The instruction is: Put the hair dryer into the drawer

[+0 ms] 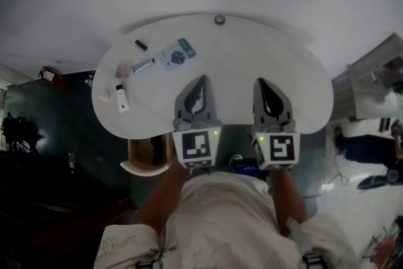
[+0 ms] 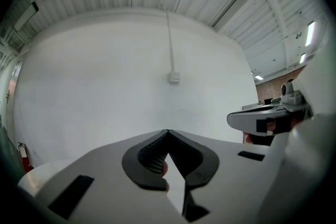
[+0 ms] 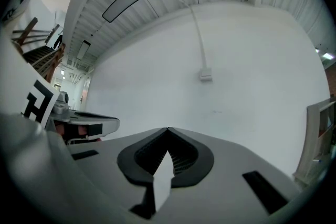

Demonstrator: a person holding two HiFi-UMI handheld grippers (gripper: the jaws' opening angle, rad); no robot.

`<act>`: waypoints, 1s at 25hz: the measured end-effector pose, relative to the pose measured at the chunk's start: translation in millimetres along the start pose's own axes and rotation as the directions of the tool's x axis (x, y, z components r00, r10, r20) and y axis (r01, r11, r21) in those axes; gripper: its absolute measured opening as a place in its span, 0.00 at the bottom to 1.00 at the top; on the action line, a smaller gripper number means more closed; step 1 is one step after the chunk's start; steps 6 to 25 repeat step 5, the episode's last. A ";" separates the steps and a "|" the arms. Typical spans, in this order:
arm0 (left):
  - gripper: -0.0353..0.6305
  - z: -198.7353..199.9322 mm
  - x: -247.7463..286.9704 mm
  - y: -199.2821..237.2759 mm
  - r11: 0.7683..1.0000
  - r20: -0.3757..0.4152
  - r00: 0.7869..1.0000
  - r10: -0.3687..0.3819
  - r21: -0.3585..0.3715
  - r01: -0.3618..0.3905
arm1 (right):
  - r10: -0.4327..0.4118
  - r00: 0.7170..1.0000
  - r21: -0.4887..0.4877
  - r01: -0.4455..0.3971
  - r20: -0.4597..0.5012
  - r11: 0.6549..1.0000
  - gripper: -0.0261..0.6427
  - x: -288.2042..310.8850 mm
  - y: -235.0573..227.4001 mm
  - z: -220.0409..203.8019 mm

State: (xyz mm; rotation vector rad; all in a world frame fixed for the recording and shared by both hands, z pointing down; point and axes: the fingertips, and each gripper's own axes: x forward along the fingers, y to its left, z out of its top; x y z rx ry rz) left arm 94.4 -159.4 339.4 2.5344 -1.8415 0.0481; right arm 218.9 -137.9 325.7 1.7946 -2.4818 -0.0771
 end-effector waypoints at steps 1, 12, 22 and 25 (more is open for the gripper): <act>0.05 -0.9 0.2 -2.2 1.000 -0.002 1.000 -0.005 -0.003 0.005 | -0.001 1.000 0.001 0.001 0.001 1.000 0.04 -0.4 -0.9 -0.1; 0.05 -5.4 -1.7 -7.8 1.000 -0.012 1.000 -0.017 -0.024 0.017 | 0.000 1.000 -0.007 -0.001 -0.010 1.000 0.04 -2.9 0.2 -4.0; 0.05 -5.4 -1.7 -7.8 1.000 -0.012 1.000 -0.017 -0.024 0.017 | 0.000 1.000 -0.007 -0.001 -0.010 1.000 0.04 -2.9 0.2 -4.0; 0.05 -5.4 -1.7 -7.8 1.000 -0.012 1.000 -0.017 -0.024 0.017 | 0.000 1.000 -0.007 -0.001 -0.010 1.000 0.04 -2.9 0.2 -4.0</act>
